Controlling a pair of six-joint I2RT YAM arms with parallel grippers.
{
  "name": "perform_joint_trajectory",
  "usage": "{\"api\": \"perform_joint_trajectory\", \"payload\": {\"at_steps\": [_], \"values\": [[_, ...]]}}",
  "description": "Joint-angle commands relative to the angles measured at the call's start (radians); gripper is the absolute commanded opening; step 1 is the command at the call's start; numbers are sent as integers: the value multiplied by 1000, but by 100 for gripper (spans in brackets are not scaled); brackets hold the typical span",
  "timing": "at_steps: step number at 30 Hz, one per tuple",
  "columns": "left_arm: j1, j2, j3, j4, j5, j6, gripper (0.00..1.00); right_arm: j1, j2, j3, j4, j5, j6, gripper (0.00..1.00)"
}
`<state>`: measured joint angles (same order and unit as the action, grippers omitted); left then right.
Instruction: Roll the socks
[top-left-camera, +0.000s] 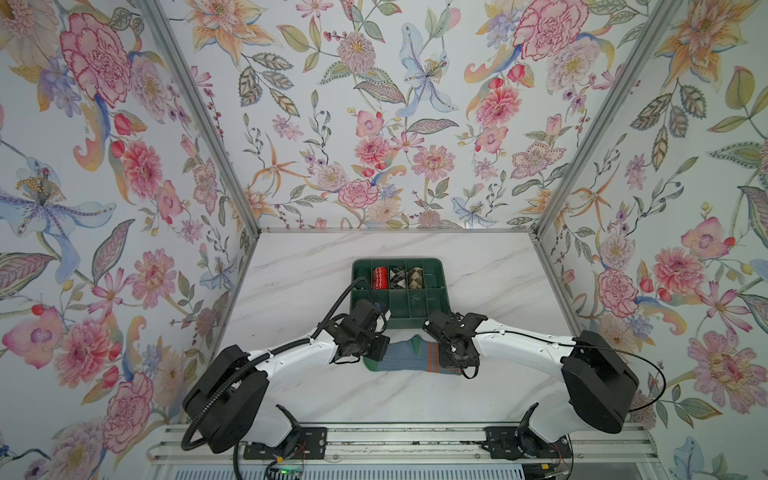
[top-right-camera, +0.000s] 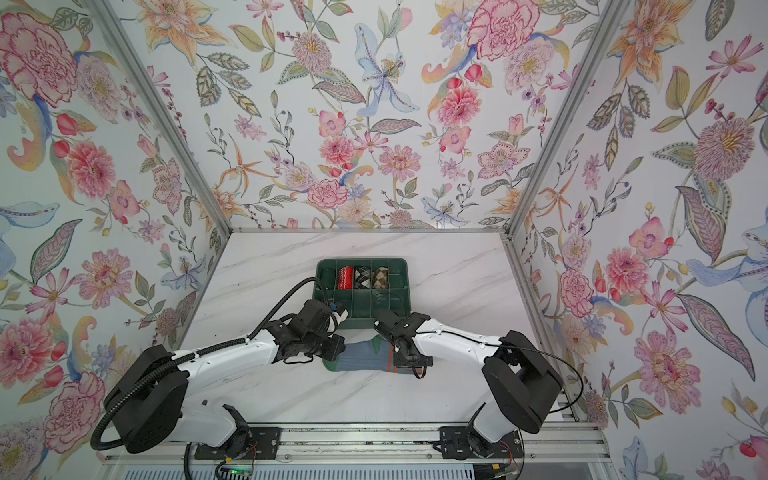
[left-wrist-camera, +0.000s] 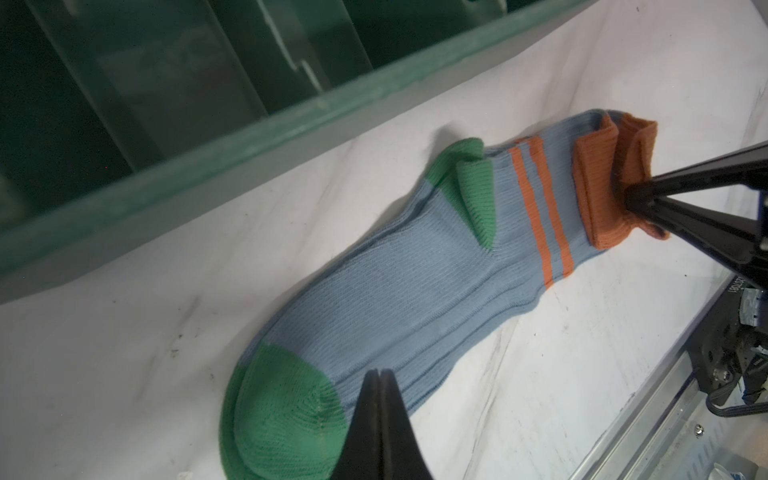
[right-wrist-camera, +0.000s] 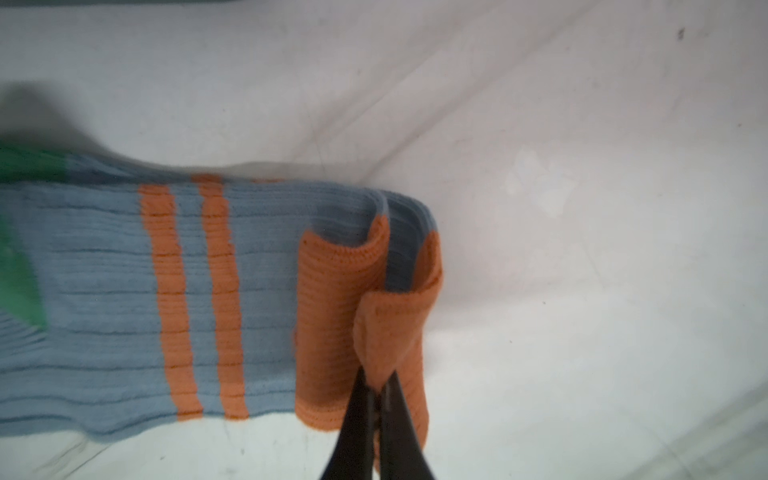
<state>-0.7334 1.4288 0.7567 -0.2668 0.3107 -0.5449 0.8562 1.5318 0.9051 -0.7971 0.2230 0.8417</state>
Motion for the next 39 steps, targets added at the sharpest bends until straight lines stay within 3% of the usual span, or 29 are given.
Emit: {"api": "perform_joint_trajectory", "payload": {"at_steps": [1,12,28,33,39], "values": [[-3,7,-15,3,14,14,5,10,-32,26,-27,26,3,0],[-3,2,-19,7,16,10,5,23,-12,68,10,-14,-25,0],[-3,5,-13,-2,19,16,5,-5,37,-27,168,-127,-40,0],[-3,11,-6,-2,24,19,5,-32,-2,-88,203,-168,-27,6],[-4,31,14,-1,33,23,5,-91,-60,-192,329,-297,-18,24]]}}
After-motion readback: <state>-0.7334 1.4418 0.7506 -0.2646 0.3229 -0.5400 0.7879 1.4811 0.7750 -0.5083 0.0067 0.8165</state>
